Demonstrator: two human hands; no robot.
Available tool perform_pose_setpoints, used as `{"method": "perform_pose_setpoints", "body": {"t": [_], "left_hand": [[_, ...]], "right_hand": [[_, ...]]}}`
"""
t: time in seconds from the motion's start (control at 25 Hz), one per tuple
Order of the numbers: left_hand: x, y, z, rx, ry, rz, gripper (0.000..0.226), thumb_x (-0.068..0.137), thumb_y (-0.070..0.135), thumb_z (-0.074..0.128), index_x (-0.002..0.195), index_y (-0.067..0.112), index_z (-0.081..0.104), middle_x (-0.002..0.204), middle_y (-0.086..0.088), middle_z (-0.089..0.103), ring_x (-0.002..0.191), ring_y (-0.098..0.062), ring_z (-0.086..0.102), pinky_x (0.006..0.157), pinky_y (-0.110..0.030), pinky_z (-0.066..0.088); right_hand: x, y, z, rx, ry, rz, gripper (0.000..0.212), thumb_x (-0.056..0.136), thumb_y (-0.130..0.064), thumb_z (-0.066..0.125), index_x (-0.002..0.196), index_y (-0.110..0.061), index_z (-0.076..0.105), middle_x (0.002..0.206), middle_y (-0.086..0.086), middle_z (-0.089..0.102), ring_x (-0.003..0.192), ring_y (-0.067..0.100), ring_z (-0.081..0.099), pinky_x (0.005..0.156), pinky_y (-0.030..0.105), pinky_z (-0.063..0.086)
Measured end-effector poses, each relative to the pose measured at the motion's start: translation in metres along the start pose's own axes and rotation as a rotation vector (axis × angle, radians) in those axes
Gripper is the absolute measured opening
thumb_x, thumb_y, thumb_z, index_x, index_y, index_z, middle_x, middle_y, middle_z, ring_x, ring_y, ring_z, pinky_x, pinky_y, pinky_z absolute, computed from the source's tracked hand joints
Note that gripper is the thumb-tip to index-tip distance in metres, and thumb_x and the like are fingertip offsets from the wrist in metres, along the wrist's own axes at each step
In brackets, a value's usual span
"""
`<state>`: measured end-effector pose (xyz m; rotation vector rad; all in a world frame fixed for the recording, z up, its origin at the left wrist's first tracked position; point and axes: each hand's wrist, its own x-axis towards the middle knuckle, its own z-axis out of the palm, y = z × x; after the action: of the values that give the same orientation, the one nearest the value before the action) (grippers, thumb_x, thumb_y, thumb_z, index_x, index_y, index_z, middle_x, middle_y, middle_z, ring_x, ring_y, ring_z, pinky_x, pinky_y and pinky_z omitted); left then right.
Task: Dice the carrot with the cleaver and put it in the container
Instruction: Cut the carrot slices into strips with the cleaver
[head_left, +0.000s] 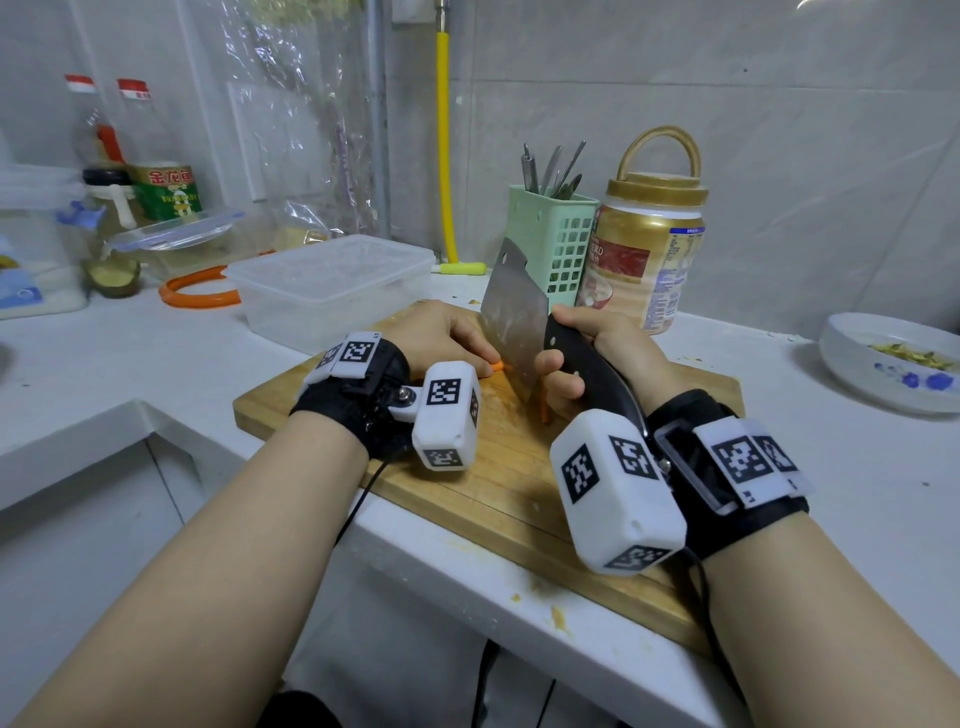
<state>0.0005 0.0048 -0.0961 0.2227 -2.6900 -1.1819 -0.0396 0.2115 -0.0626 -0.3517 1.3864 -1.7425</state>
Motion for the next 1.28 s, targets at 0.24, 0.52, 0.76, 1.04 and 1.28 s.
{"method": "perform_pose_setpoints", "body": {"t": [0.24,0.52,0.76,1.04,1.28], "left_hand": [[-0.001,0.001,0.002,-0.017,0.015,-0.004,0.015,0.074,0.016,0.083,0.078,0.031,0.079,0.088,0.005,0.075,0.096,-0.017,0.069,0.098,-0.044,0.051],[-0.002,0.001,0.001,-0.012,0.003,-0.01,0.015,0.071,0.022,0.083,0.077,0.036,0.079,0.089,0.009,0.075,0.098,-0.014,0.068,0.1,-0.044,0.049],[-0.002,0.002,0.001,-0.008,-0.005,-0.017,0.015,0.068,0.028,0.081,0.077,0.039,0.078,0.089,0.01,0.075,0.097,-0.015,0.068,0.1,-0.045,0.05],[-0.003,0.005,0.001,0.015,-0.002,-0.028,0.017,0.06,0.028,0.075,0.075,0.037,0.077,0.076,0.008,0.072,0.08,-0.011,0.066,0.093,-0.046,0.054],[-0.007,0.01,0.001,0.019,0.07,-0.032,0.012,0.075,0.009,0.079,0.076,0.019,0.075,0.063,0.012,0.067,0.068,-0.005,0.062,0.078,-0.035,0.055]], "right_hand": [[-0.001,0.001,0.002,-0.047,-0.006,0.002,0.022,0.098,-0.033,0.048,0.102,-0.012,0.043,0.056,0.005,0.044,0.03,0.014,0.037,0.035,0.014,0.033],[-0.004,-0.008,0.009,-0.17,0.01,0.028,0.023,0.099,-0.031,0.045,0.111,-0.012,0.041,0.052,0.006,0.044,0.027,0.014,0.038,0.032,0.013,0.033],[0.005,-0.007,0.012,-0.209,0.032,0.053,0.025,0.099,-0.031,0.047,0.114,-0.012,0.043,0.055,0.006,0.044,0.027,0.015,0.039,0.031,0.014,0.033],[0.003,-0.003,0.005,-0.14,0.01,0.028,0.024,0.099,-0.033,0.046,0.11,-0.012,0.042,0.055,0.005,0.044,0.028,0.014,0.038,0.031,0.015,0.032],[0.005,-0.001,0.003,-0.106,0.007,0.008,0.022,0.098,-0.031,0.047,0.11,-0.013,0.041,0.056,0.006,0.044,0.029,0.015,0.038,0.033,0.014,0.033]]}}
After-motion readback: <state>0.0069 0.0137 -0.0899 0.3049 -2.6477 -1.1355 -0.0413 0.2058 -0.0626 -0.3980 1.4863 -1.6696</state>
